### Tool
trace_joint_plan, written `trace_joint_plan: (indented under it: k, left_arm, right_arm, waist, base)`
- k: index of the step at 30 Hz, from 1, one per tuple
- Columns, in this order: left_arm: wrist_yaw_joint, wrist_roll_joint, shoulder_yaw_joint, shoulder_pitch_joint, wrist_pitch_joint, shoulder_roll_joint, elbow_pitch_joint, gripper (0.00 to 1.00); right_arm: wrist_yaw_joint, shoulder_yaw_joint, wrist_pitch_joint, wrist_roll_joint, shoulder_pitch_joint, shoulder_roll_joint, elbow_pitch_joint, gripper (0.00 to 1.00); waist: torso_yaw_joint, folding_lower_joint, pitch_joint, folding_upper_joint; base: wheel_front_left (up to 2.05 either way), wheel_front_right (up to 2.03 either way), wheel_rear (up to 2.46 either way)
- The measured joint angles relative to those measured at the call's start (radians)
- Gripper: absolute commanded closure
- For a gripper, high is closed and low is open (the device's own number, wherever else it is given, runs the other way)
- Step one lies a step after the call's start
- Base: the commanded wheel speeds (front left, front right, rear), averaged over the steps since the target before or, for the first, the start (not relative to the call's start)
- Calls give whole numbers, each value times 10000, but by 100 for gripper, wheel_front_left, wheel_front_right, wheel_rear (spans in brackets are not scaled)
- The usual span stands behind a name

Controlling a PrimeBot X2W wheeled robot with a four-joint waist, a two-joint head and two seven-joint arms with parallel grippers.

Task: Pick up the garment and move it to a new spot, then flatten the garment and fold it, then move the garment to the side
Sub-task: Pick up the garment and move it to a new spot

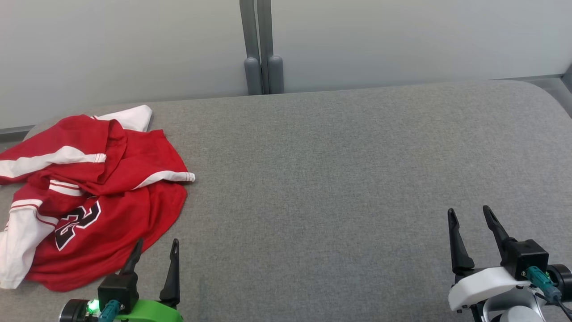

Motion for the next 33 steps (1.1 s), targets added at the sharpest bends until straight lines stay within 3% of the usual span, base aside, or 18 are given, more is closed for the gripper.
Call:
trace_joint_plan:
  k: [11, 17, 22, 33]
  left_arm:
    - [-25, 130, 102, 31, -48, -79, 107, 0]
    - [-54, 130, 75, 11, -63, -125, 263, 0]
    - [-56, 132, 33, -84, -65, -150, 368, 0]
    - [-59, 117, 523, 202, -65, -119, 472, 0]
  right_arm:
    - [0, -36, -46, -117, 33, -2, 69, 0]
    - [0, 0, -46, 40, 157, 2, 113, 0]
    - [0, 29, -46, 140, 241, 2, 90, 0]
    - [2, 1101, -46, 136, -134, 10, 253, 0]
  waist:
    - [-62, 0, -18, 0]
    - [242, 0, -37, 0]
    - [830, 0, -69, 0]
    - [2992, 0, -165, 0]
  base:
    - [0, 0, 0]
    - [0, 0, 0]
    - [0, 0, 0]
    - [0, 0, 0]
